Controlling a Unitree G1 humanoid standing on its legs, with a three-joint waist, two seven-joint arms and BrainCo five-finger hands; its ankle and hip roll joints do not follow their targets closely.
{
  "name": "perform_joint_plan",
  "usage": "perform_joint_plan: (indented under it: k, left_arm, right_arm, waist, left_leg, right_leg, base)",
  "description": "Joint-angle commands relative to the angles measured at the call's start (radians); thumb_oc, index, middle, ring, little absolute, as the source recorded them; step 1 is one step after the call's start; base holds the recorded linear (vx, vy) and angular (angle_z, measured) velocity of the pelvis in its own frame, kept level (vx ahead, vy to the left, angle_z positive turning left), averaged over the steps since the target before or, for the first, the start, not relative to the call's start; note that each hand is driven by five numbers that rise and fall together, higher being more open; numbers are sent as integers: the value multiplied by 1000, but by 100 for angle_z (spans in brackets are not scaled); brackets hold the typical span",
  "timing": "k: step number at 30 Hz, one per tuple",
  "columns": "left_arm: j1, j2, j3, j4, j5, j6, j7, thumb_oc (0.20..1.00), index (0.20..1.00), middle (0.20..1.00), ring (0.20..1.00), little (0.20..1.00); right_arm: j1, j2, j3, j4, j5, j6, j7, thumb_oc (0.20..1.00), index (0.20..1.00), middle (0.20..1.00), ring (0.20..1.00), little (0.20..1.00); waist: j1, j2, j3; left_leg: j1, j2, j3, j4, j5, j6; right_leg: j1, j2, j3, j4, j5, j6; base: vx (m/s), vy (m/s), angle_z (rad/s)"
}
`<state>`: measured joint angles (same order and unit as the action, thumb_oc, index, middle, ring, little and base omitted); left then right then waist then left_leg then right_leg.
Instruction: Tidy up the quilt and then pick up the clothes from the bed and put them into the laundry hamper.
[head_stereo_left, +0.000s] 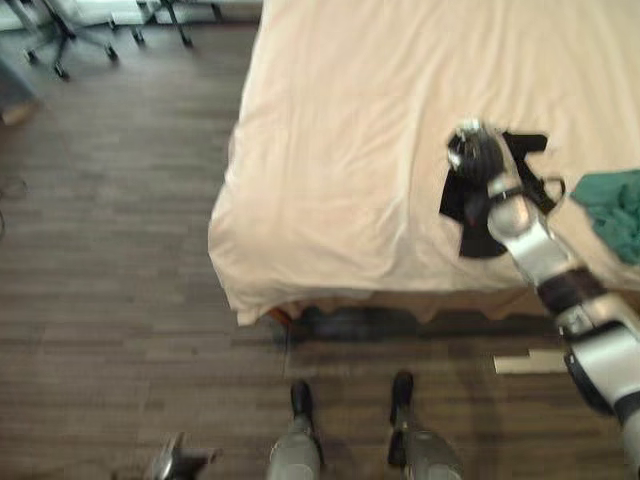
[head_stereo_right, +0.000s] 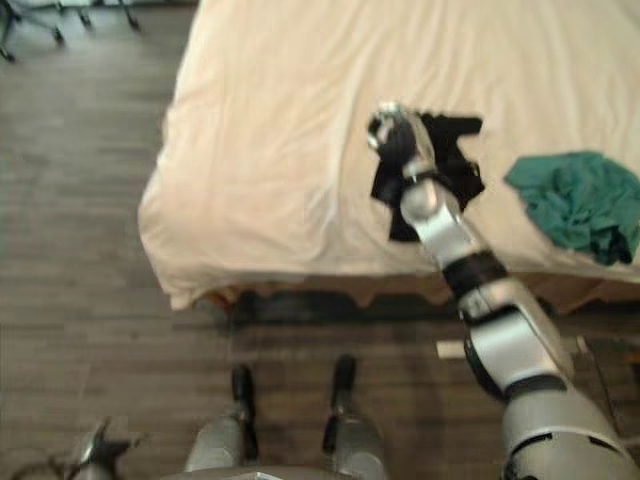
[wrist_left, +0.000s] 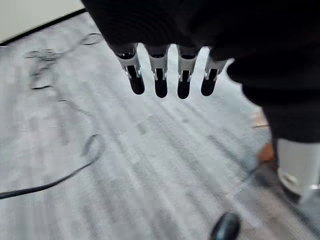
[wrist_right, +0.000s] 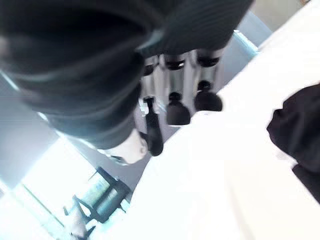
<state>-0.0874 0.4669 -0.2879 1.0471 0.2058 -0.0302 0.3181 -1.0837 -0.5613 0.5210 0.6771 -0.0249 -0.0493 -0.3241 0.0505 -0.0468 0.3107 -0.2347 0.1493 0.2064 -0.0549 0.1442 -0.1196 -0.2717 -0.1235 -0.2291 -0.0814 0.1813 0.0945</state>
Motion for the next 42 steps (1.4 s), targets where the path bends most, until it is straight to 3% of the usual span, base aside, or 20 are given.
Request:
perform_joint_plan:
  k: [1,3,7,12,14,15,17,18,21,23,25,27,29,33,36,38,39,40,41,42]
  left_arm:
    - [-137,85,-35,-78,-49,-33,64,1000,1000,1000,1000,1000]
    - [-207,104,-72,-232,-55,-49,81,1000,1000,1000,1000,1000]
    - [-286,106,-96,-321,-51,-48,88,1000,1000,1000,1000,1000]
    - [-299,71,-95,-305,-40,-33,87,1000,1000,1000,1000,1000]
    - [-300,60,-95,-289,-35,-27,89,1000,1000,1000,1000,1000]
    - [-301,32,-102,-243,-22,-13,80,1000,1000,1000,1000,1000]
    - [-312,4,-117,-161,-16,1,70,1000,1000,1000,1000,1000]
    - [-311,-5,-125,-63,3,1,46,1000,1000,1000,1000,1000]
    - [-308,-19,-119,35,5,15,62,1000,1000,1000,1000,1000]
    - [-320,-12,-102,85,-15,26,48,1000,1000,1000,1000,1000]
    - [-332,-10,-92,89,-34,25,50,1000,1000,1000,1000,1000]
    - [-343,-13,-91,87,-43,22,51,1000,1000,1000,1000,1000]
    - [-382,-12,-101,61,-72,2,58,1000,1000,1000,1000,1000]
    - [-359,-5,-99,1,-91,-21,61,1000,1000,1000,1000,1000]
    - [-330,6,-61,-56,-102,-26,72,1000,1000,1000,1000,1000]
    - [-312,2,-47,-60,-105,-23,70,1000,1000,1000,1000,1000]
    - [-294,-11,-21,-53,-110,-16,66,1000,1000,1000,1000,1000]
    - [-293,-11,-21,-53,-110,-16,66,1000,1000,1000,1000,1000]
    - [-284,-32,-9,-43,-106,-1,56,1000,1000,1000,1000,1000]
    - [-283,-32,-10,-43,-106,-1,56,1000,1000,1000,1000,1000]
  right_arm:
    - [-207,-5,33,73,57,-23,-57,200,200,200,200,200]
    - [-241,43,62,150,79,-13,-63,200,200,200,200,200]
    - [-185,189,95,237,91,-6,-24,200,200,200,200,200]
    - [8,391,170,245,35,12,44,200,200,200,200,200]
    - [57,422,182,222,31,11,59,200,200,200,200,200]
    - [161,483,243,144,30,5,135,200,200,200,200,200]
    - [231,513,306,45,58,-2,203,200,200,200,200,200]
    - [243,506,342,-122,143,-12,260,200,200,200,200,200]
    - [233,500,339,-211,222,-45,264,200,200,200,200,200]
    - [180,462,273,-316,296,-88,226,200,200,200,200,200]
    - [116,424,218,-394,267,-120,175,200,200,200,200,200]
    - [93,410,201,-400,232,-127,148,200,200,200,200,200]
    - [-36,326,92,-330,106,-122,19,200,200,200,200,200]
    - [-78,229,5,-224,66,-95,-70,200,200,200,200,200]
    - [44,160,-104,-88,75,-59,-120,200,200,200,200,200]
    - [108,158,-139,-63,94,-56,-120,200,200,200,200,200]
    - [275,174,-198,-26,121,-65,-112,200,200,200,200,200]
    - [277,174,-198,-27,120,-65,-112,200,200,200,200,200]
    - [533,215,-273,11,168,-76,-80,200,200,200,200,200]
    - [535,215,-273,10,168,-76,-80,200,200,200,200,200]
  waist:
    - [68,2,150]
    - [93,8,188]
    - [122,28,209]
    - [125,38,209]
    - [122,38,209]
    - [114,34,192]
    - [101,27,170]
    - [83,11,151]
    - [67,4,140]
    - [40,-1,147]
    - [26,3,160]
    - [21,7,170]
    - [7,36,209]
    - [1,59,209]
    - [-16,74,209]
    - [-21,73,209]
    - [-40,72,209]
    - [-40,72,209]
    - [-77,64,209]
    - [-76,64,209]
  left_leg:
    - [-11,20,-36,64,-97,-9]
    - [-61,20,-51,48,-73,-17]
    - [-127,18,-66,47,-58,-22]
    - [-106,15,-69,50,-67,-16]
    - [-91,16,-67,47,-71,-15]
    - [-56,17,-64,37,-78,-14]
    - [-19,19,-59,27,-83,-16]
    - [6,21,-53,20,-85,-18]
    - [25,20,-41,14,-84,-19]
    - [40,24,-20,18,-88,-21]
    - [33,26,-5,26,-88,-23]
    - [26,28,-1,31,-86,-24]
    - [-38,29,3,58,-75,-30]
    - [-128,31,7,101,-74,-31]
    - [-178,36,10,163,-97,-22]
    - [-178,38,9,179,-108,-19]
    - [-162,40,9,200,-129,-10]
    - [-161,40,9,201,-130,-10]
    - [-102,40,12,215,-163,0]
    - [-100,41,13,214,-163,0]
  right_leg:
    - [17,-63,-12,161,-208,54]
    - [-23,-66,-36,170,-209,56]
    - [-86,-73,-59,203,-217,55]
    - [-77,-73,-57,213,-225,47]
    - [-64,-73,-56,207,-226,47]
    - [-31,-70,-47,190,-227,44]
    - [2,-68,-43,171,-227,41]
    - [20,-65,-38,159,-224,39]
    - [30,-61,-29,146,-216,38]
    - [28,-56,-8,141,-208,40]
    - [11,-56,7,143,-201,41]
    - [1,-57,12,145,-198,42]
    - [-65,-66,20,164,-190,43]
    - [-149,-72,23,203,-191,44]
    - [-215,-78,28,280,-212,42]
    - [-213,-78,30,287,-219,40]
    - [-202,-76,36,302,-231,37]
    - [-201,-76,37,302,-231,37]
    - [-150,-77,46,303,-241,37]
    - [-148,-77,46,302,-241,37]
  base:
    - [-137,-77,21]
    - [-114,-51,24]
    - [-75,-38,34]
    - [4,-24,6]
    - [18,-6,-9]
    - [51,12,-16]
    - [71,12,-18]
    - [42,-1,-14]
    - [2,5,-7]
    - [-59,41,-12]
    - [-70,27,-19]
    - [-83,-6,-36]
    - [-134,-37,-27]
    - [-58,-29,2]
    - [-30,-15,4]
    - [8,13,-3]
    - [17,27,-13]
    - [95,94,-18]
    - [79,69,-12]
    - [154,116,0]
